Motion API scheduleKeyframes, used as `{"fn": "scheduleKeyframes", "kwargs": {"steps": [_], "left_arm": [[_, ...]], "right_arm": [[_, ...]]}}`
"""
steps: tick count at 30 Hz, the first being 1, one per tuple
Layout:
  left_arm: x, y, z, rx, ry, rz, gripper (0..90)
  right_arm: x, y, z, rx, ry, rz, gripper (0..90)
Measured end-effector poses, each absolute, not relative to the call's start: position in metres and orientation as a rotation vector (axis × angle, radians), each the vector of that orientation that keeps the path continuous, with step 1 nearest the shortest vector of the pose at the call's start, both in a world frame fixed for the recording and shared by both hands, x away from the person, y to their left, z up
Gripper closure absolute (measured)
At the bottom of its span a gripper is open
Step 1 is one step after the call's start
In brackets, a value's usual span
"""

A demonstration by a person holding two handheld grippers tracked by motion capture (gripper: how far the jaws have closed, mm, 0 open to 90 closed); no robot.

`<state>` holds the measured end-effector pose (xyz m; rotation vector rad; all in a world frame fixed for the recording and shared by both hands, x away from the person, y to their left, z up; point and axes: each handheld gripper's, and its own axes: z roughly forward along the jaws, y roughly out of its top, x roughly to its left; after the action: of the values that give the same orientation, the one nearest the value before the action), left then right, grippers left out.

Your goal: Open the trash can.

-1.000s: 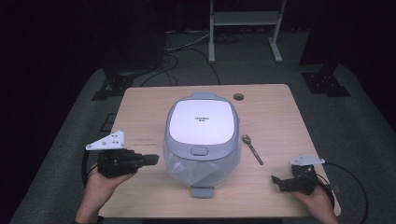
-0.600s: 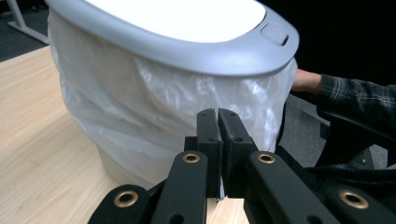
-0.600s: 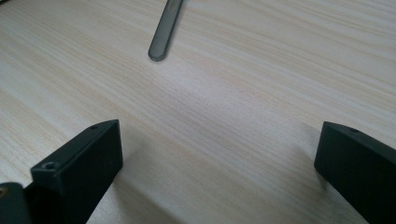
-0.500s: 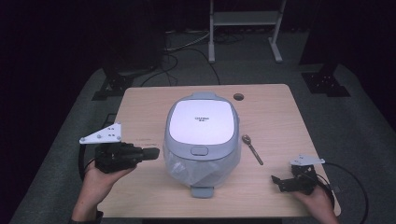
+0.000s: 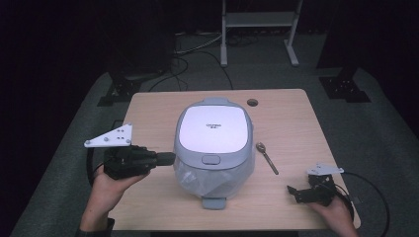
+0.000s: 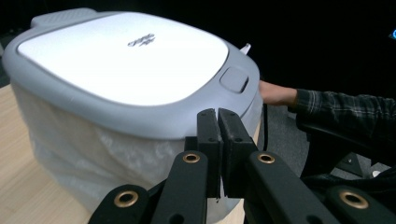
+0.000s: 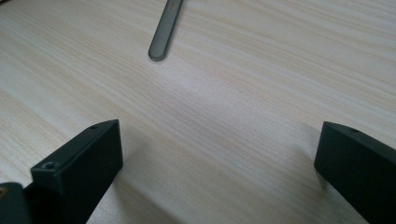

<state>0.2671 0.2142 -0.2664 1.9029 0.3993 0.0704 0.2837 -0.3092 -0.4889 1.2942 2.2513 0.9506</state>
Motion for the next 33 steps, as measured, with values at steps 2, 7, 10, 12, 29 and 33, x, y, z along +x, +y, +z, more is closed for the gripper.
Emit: {"fn": "scheduleKeyframes", "kwargs": {"steps": [2,7,10,12,29,33], "left_arm": [[0.267,0.212,-0.264,1.898,0.389,0.072,88.0],[0.268,0.202,-0.257,1.886,0.358,0.074,88.0],[0.269,0.196,-0.255,1.883,0.343,0.068,88.0],[0.269,0.192,-0.255,1.883,0.336,0.067,87.9],[0.275,0.155,-0.257,1.922,0.268,0.026,87.7],[0.277,0.148,-0.259,1.929,0.261,0.017,87.7]], "right_arm": [[0.284,-0.309,-0.489,1.295,2.251,0.951,0.0],[0.284,-0.309,-0.489,1.295,2.251,0.951,0.0],[0.284,-0.309,-0.489,1.294,2.251,0.951,0.0],[0.284,-0.309,-0.489,1.295,2.251,0.951,0.0],[0.284,-0.309,-0.489,1.295,2.251,0.951,0.0],[0.284,-0.309,-0.489,1.295,2.251,0.951,0.0]]}}
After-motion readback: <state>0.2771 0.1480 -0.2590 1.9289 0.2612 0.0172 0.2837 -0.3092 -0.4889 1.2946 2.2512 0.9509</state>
